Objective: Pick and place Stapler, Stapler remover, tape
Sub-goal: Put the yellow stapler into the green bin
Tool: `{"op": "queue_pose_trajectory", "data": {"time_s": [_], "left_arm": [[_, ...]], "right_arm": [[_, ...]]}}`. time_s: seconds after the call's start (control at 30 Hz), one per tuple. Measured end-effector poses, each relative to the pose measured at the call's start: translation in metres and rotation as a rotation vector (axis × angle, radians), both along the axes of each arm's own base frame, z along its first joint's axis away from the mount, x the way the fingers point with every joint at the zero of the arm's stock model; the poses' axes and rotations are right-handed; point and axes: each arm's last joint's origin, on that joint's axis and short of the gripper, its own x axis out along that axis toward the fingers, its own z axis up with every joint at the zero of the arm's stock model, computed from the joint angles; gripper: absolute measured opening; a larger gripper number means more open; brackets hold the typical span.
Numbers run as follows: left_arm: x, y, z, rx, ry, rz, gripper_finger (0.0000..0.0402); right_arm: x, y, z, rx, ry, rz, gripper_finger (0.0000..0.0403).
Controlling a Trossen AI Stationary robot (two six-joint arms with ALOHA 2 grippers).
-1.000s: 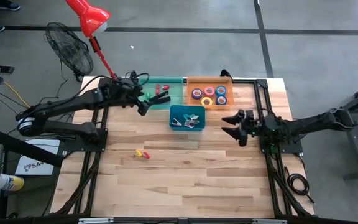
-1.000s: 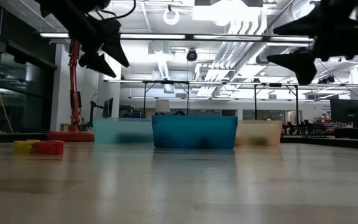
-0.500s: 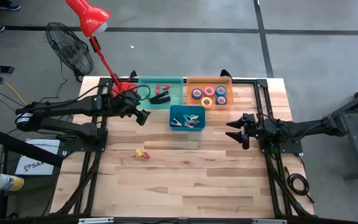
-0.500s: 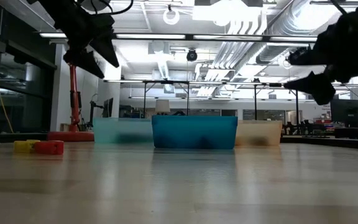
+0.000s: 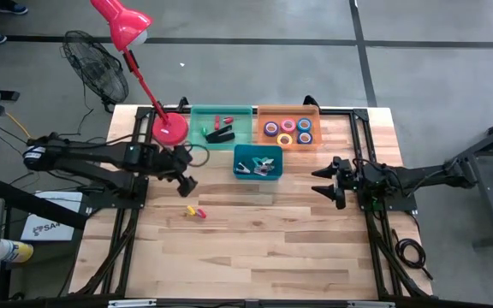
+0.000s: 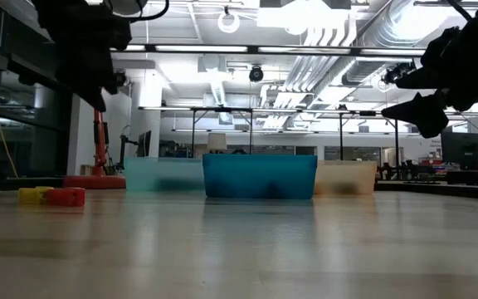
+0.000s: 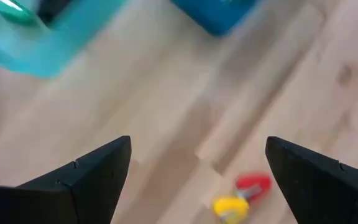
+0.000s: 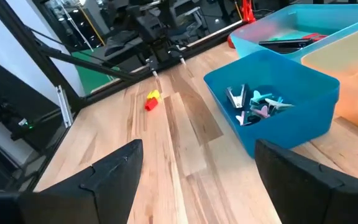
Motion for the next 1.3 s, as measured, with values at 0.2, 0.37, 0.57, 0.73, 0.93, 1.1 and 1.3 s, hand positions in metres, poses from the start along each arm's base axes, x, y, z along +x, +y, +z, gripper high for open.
{"op": "queue_pose_trajectory", "data": {"time_s": [0.2,0.37,0.57,0.73,0.93,1.1,1.3], "left_arm": [[-0.002,-0.02,-0.005,-0.064,0.077,-0.198,0.0365],[0.003,-0.036,-0.014,0.015,0.155,-0.413,0.0365],[0.014,-0.051,-0.03,0.109,0.272,-0.676,0.0365],[0.024,-0.056,-0.047,0.123,0.366,-0.761,0.0365],[0.041,-0.061,-0.066,0.126,0.409,-0.853,0.0365],[0.051,-0.065,-0.082,0.121,0.451,-0.918,0.0365],[0.054,-0.066,-0.098,0.109,0.51,-0.973,0.0365]], "right_arm": [[0.0,0.0,0.0,0.003,0.001,-0.001,0.0299],[0.0,0.0,0.0,0.003,0.0,-0.001,0.0299],[0.0,0.0,0.0,0.003,-0.001,-0.001,0.0299],[0.0,0.0,0.0,0.003,-0.001,-0.001,0.0299],[0.0,0.0,0.0,0.004,-0.001,-0.001,0.0299],[0.0,0.0,0.0,0.004,-0.002,-0.001,0.0299],[0.0,0.0,0.0,0.004,-0.001,-0.001,0.0299]]}}
